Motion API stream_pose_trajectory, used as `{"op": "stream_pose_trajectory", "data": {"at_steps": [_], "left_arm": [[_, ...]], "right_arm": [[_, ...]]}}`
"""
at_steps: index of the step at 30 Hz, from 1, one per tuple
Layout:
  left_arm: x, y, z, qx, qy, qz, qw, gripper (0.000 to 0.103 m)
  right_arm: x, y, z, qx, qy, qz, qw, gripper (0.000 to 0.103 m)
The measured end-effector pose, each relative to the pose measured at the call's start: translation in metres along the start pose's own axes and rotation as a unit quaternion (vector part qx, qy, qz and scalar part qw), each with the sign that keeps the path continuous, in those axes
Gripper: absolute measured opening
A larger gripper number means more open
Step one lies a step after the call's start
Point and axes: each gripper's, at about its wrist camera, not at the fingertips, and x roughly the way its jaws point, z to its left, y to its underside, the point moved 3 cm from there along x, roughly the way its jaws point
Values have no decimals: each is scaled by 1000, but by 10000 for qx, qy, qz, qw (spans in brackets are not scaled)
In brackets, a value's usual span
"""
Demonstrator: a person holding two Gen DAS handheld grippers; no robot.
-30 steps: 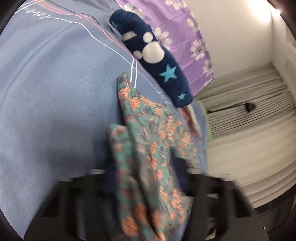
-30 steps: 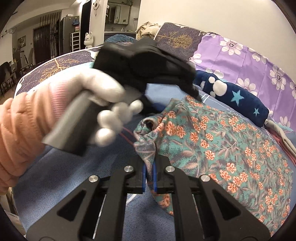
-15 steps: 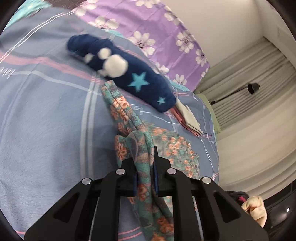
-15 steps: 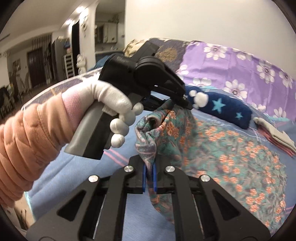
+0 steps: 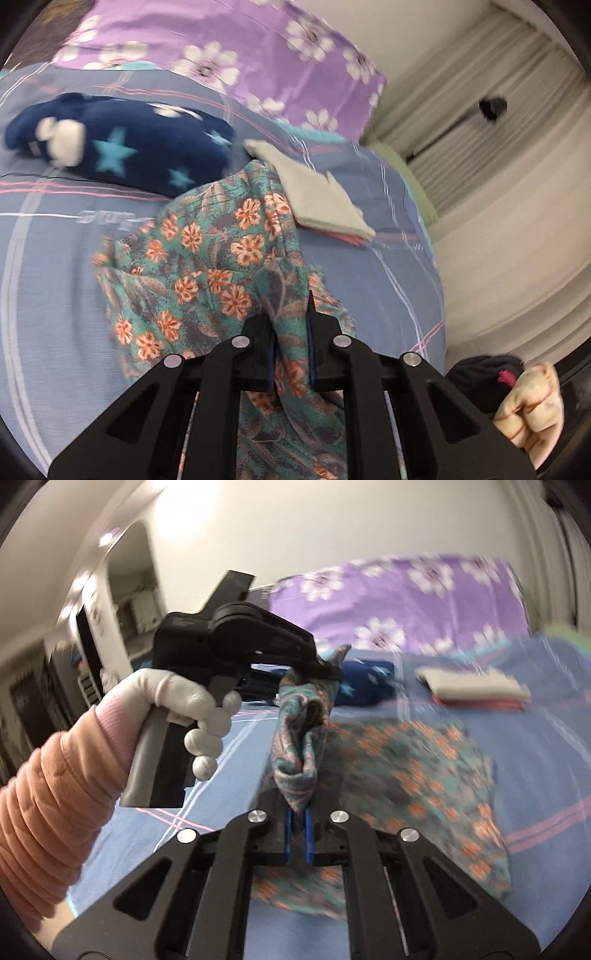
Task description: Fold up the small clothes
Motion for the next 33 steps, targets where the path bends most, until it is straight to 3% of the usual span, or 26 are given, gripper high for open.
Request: {"op": "stream_pose_trajectory", "data": {"at_steps": [8, 16, 18, 20, 24, 27, 28, 33], "left_arm": [[91, 14, -57, 477, -566, 561, 9957, 12], [150, 31, -84, 993, -1103, 1003, 9838, 13], [159, 35, -86, 1150, -1256, 1051, 9798, 17], [162, 35, -89, 1172, -1249, 1017, 9800, 29], [134, 32, -106, 1428, -1152, 617, 9811, 41], [90, 39, -121, 1926, -1235, 159, 9733, 50], [76, 46, -122, 2022, -1249, 57, 9713, 56], [7, 118, -112, 2548, -1325, -69, 9579, 59]], "right_arm": [[-11, 23, -108, 1247, -10, 158, 9921, 5], [-11, 51, -153, 1952, -272, 327, 9798, 5], [-7, 58, -159, 2077, -366, 414, 9766, 5], [-4, 62, -163, 2213, -494, 486, 9727, 5], [-1, 66, -172, 2465, -733, 546, 9648, 5], [-2, 65, -175, 2472, -850, 488, 9640, 5], [-3, 65, -174, 2461, -873, 469, 9642, 5], [-6, 69, -175, 2474, -930, 433, 9635, 5]]}}
